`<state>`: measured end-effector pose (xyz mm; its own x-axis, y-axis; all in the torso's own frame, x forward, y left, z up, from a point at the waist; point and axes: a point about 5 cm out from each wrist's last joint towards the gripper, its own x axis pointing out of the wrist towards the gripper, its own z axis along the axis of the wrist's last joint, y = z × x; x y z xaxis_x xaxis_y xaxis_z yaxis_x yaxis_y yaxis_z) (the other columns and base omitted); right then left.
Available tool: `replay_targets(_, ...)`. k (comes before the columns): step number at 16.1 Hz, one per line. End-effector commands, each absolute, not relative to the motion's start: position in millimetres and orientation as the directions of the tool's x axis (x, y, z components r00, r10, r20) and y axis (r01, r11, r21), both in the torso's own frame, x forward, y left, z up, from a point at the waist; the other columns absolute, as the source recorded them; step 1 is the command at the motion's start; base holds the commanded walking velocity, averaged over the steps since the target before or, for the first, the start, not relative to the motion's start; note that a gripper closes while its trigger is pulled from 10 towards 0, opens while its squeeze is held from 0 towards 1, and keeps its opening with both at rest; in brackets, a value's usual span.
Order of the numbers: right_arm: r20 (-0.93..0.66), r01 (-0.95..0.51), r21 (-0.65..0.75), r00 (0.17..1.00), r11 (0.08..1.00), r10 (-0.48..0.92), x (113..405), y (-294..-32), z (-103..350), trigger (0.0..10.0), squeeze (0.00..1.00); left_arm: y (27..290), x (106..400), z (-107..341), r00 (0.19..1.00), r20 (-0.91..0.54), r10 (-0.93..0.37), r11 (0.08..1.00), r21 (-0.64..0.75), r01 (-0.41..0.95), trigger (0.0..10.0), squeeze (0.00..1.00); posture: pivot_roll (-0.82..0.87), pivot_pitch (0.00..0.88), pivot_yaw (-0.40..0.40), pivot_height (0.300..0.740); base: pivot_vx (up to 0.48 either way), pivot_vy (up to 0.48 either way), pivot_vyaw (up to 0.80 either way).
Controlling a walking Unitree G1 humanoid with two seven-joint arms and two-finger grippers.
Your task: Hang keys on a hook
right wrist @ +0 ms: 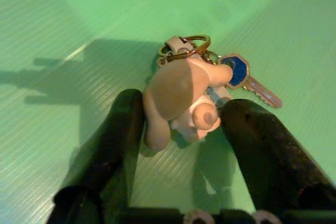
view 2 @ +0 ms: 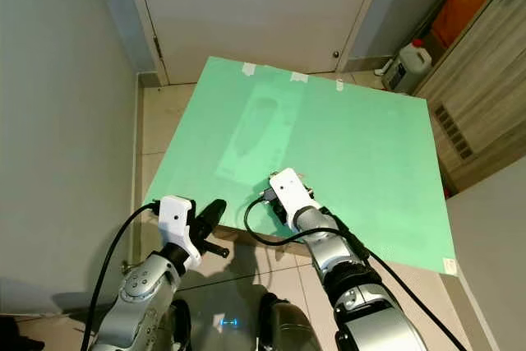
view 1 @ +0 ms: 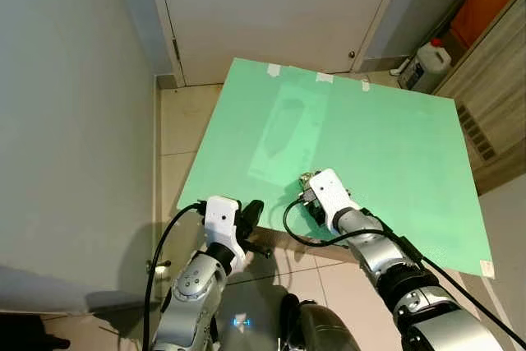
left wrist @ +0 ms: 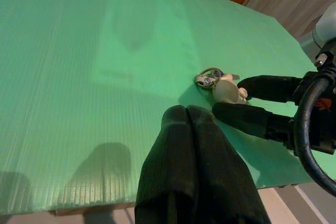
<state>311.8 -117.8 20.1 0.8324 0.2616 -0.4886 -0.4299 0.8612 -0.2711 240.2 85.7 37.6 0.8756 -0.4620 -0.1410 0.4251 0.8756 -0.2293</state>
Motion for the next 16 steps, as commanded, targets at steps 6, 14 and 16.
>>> replay_targets(6,-0.508,-0.422,-0.237,0.821,0.875,0.258,307,-123,14,0.0,0.00,76,239,40,0.874,-0.131,-0.468,0.866,-0.262,0.425,10.0,0.00,0.07,0.227,-0.064,0.740,0.000,0.000,0.00)
replay_targets(14,-0.115,-0.363,-0.124,0.930,0.924,0.349,337,-158,94,10.0,0.00,82,262,68,0.884,-0.040,-0.466,0.870,-0.205,0.449,10.0,0.00,0.07,0.188,-0.054,0.740,0.000,0.000,0.00)
replay_targets(16,-0.011,-0.414,-0.130,0.909,0.901,0.416,341,-163,126,10.0,0.00,82,281,108,0.876,0.088,-0.474,0.863,-0.151,0.482,10.0,0.00,0.06,0.163,-0.050,0.740,0.000,0.000,0.00)
